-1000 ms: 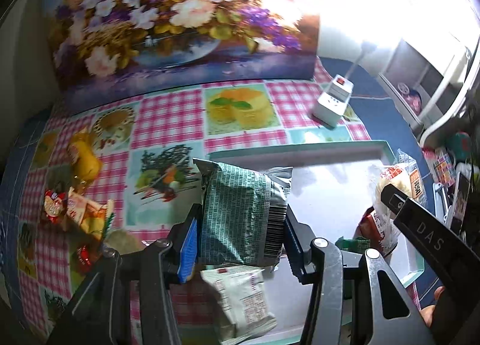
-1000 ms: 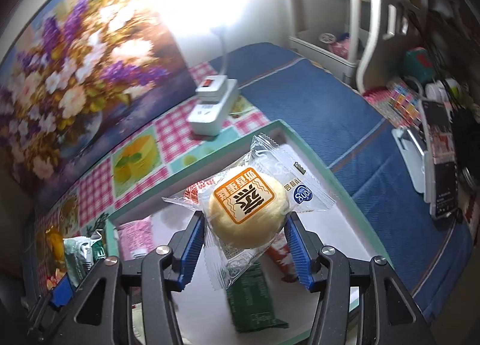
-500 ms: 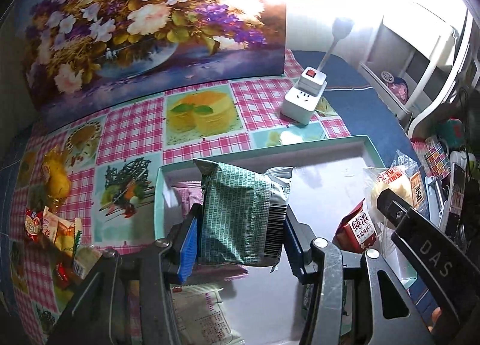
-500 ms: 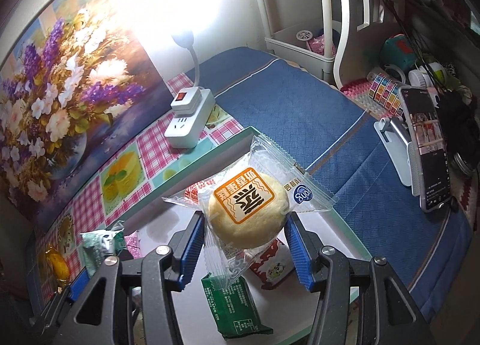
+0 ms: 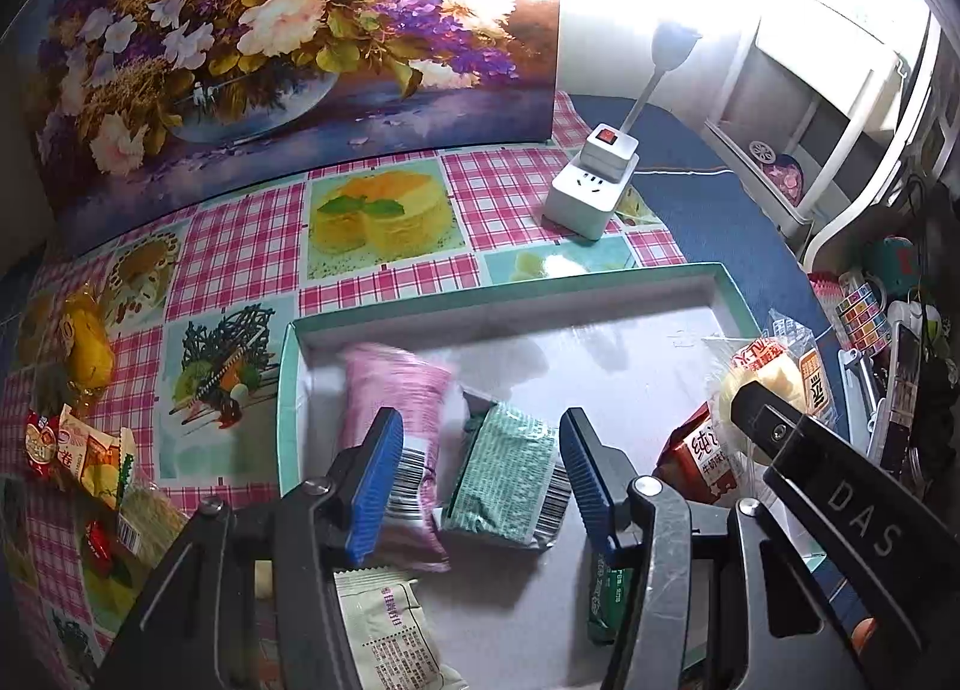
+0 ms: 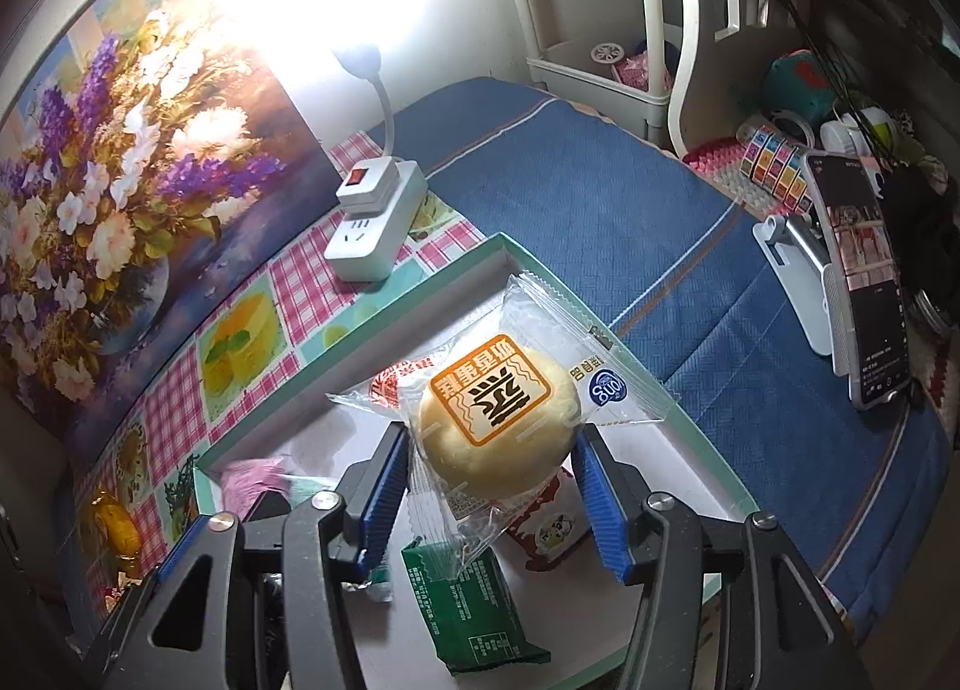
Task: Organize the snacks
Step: 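Carry both packs over the white tray and open both grippers, then move both grippers back toward the snack pile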
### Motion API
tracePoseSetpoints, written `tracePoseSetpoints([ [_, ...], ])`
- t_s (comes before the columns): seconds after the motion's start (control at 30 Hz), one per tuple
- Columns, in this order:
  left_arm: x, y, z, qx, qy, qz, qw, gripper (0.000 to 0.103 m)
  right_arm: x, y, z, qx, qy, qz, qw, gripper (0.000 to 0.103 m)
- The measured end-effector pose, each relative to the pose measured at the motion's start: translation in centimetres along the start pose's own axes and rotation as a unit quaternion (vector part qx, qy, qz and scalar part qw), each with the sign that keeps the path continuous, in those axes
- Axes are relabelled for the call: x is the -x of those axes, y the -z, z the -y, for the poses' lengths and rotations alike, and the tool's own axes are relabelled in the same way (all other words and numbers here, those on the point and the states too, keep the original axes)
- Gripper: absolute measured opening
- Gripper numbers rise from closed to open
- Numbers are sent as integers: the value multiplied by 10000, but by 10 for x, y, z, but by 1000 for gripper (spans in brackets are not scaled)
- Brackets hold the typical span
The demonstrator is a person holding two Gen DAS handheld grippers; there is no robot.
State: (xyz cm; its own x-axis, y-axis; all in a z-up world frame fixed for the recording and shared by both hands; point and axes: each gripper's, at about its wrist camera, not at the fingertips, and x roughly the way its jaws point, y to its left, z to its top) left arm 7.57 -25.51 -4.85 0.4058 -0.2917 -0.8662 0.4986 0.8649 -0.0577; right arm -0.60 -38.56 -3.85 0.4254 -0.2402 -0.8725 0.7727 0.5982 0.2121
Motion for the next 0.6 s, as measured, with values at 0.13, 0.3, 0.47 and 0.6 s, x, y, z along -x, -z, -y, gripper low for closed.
tracePoseSetpoints([
  [0.13, 3, 1, -3, 71, 6, 19, 10000, 65, -1, 1, 1, -12, 16, -24, 10000, 59],
  [0.3, 10, 2, -10, 161, -64, 106, 9998, 68, 0, 0, 1, 23, -34, -10, 10000, 70],
  [0.47, 12, 2, -21, 315, -168, 109, 9993, 69, 2, -1, 0, 112, -82, 36, 9999, 75],
  [0.6, 16, 3, -36, 616, -259, 124, 9977, 69, 2, -1, -1, 165, -131, 42, 9998, 78],
])
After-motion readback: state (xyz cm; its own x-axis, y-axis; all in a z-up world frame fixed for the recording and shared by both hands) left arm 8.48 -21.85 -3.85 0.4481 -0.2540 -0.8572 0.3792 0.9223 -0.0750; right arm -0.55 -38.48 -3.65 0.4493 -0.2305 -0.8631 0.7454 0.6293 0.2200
